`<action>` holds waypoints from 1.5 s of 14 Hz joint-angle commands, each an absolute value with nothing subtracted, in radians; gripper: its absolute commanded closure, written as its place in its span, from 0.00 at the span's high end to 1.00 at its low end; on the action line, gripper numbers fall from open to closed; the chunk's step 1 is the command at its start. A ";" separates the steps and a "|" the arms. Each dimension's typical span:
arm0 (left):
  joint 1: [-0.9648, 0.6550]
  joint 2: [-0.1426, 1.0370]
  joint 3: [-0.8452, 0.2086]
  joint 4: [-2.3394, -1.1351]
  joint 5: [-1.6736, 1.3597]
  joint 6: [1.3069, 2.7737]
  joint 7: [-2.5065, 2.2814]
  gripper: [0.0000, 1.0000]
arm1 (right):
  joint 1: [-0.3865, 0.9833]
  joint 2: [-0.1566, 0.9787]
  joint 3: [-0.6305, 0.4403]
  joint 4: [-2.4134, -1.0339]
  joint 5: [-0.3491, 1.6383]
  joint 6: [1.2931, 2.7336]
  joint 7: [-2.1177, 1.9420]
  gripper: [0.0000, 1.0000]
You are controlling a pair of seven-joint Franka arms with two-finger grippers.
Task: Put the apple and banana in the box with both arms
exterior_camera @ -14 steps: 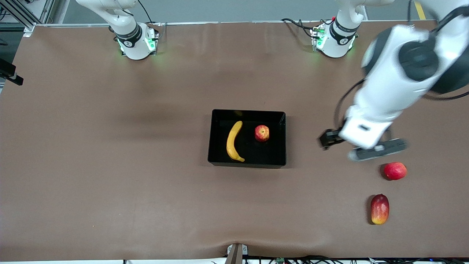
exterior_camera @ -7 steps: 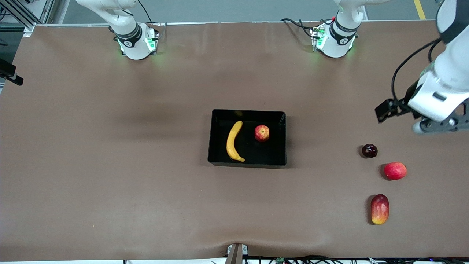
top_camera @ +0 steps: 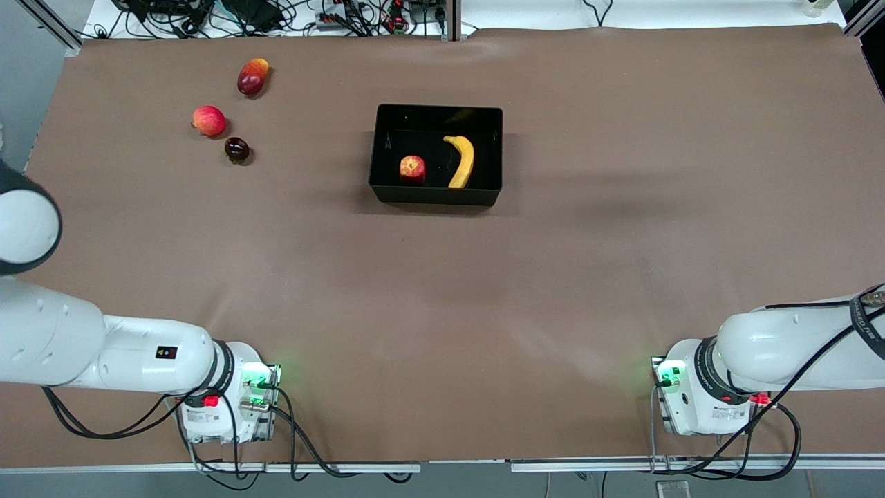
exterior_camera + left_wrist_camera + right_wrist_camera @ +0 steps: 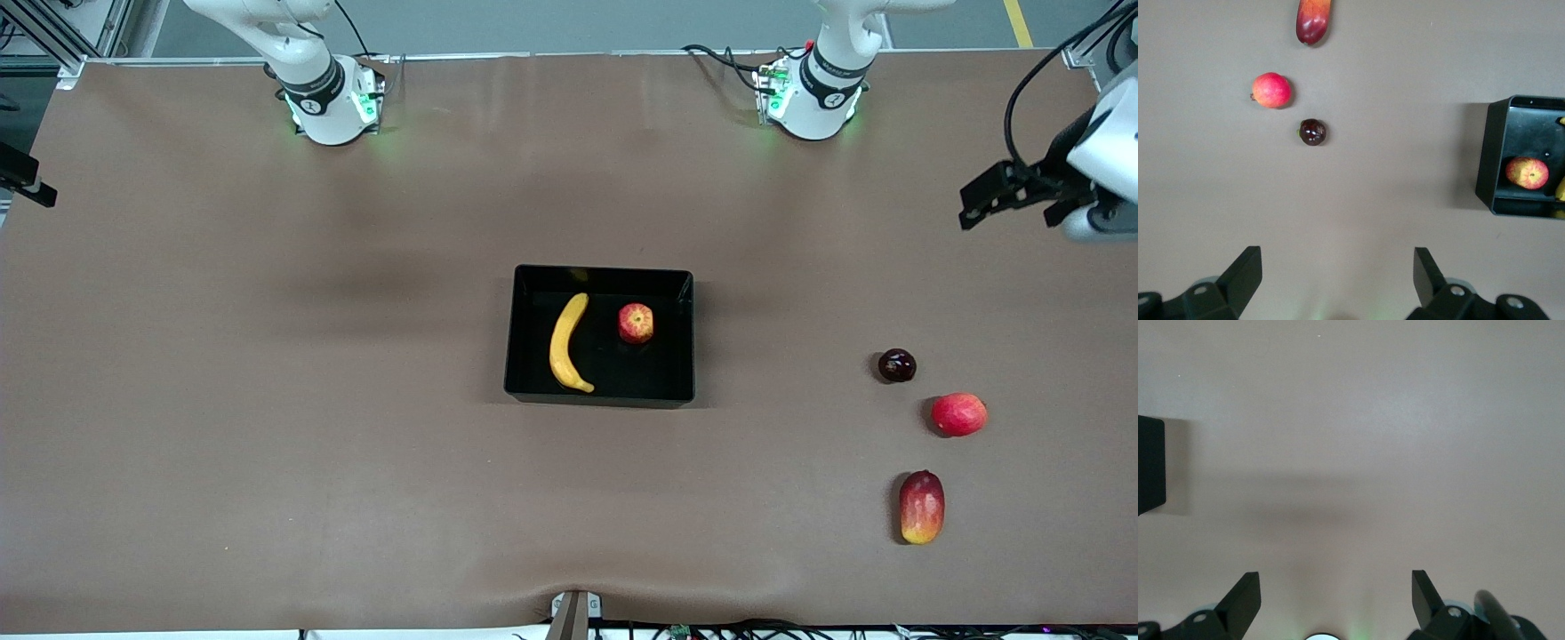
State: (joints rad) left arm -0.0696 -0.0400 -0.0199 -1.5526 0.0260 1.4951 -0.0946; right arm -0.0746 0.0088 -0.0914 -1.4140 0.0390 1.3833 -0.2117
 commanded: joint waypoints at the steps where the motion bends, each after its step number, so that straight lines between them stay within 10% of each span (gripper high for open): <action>1: -0.081 -0.118 -0.024 -1.635 0.009 1.519 -0.100 1.00 | -0.069 0.002 -0.092 -1.417 0.023 1.376 -0.199 1.00; 21: -0.072 -0.103 -0.058 -1.603 -0.002 1.506 -0.141 1.00 | -0.074 0.005 -0.092 -1.410 0.037 1.373 -0.199 1.00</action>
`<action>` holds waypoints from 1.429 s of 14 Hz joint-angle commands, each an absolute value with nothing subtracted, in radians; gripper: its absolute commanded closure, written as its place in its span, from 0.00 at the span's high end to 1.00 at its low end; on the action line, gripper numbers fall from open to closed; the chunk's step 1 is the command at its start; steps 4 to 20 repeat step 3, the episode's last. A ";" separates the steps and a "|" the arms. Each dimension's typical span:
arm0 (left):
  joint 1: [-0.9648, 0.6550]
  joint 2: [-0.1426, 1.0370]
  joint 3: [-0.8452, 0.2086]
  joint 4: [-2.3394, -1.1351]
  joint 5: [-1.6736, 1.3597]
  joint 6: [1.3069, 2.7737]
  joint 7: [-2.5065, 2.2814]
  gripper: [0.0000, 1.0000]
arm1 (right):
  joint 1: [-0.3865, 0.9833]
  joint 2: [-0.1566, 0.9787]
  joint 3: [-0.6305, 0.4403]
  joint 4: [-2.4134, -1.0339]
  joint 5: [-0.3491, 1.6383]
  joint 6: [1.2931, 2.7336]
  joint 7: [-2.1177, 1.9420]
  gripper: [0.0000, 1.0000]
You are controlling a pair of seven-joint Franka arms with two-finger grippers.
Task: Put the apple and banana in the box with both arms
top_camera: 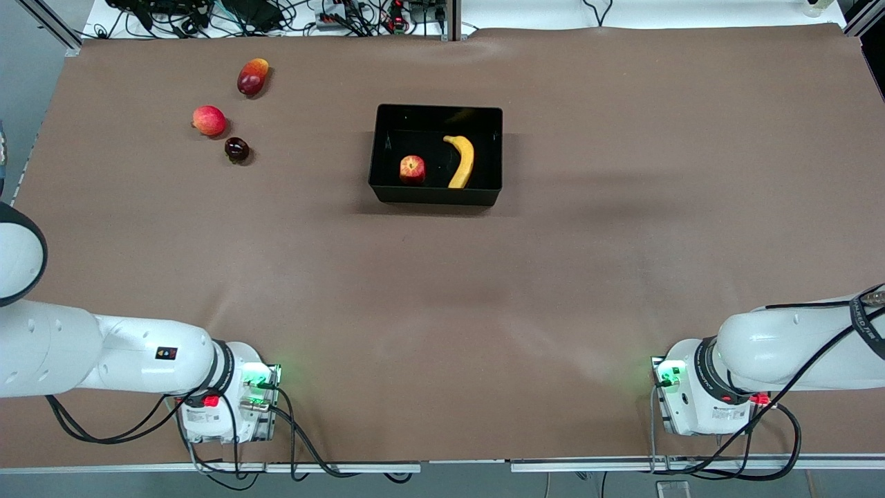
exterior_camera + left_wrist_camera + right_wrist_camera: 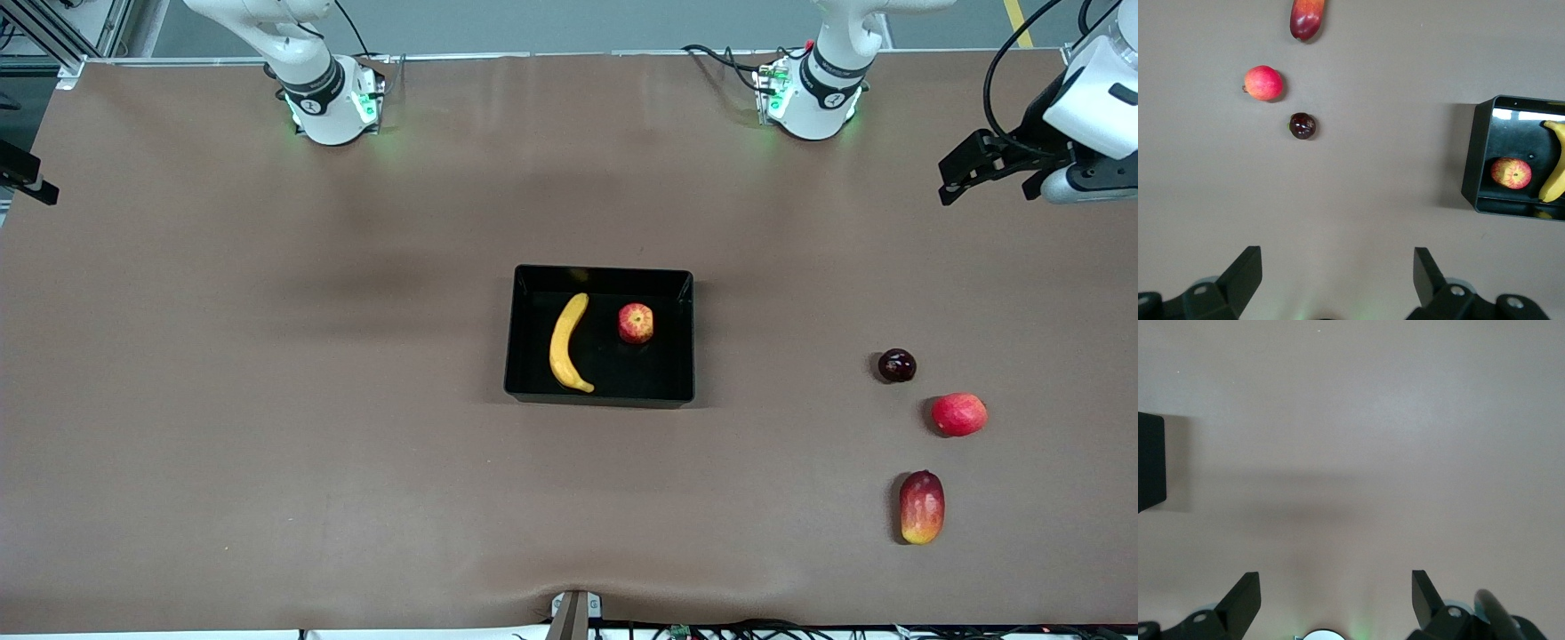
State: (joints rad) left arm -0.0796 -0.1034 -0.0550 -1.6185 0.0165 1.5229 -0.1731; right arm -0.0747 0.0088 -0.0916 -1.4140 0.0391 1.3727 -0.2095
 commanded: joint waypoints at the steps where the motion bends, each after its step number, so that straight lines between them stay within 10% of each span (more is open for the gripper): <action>1: -0.071 -0.103 -0.058 -1.601 -0.002 1.502 -0.132 1.00 | -0.069 0.005 -0.092 -1.410 0.037 1.373 -0.199 1.00; 20: -0.069 -0.103 -0.057 -1.600 -0.002 1.502 -0.126 1.00 | -0.051 0.003 -0.090 -1.411 0.035 1.371 -0.198 1.00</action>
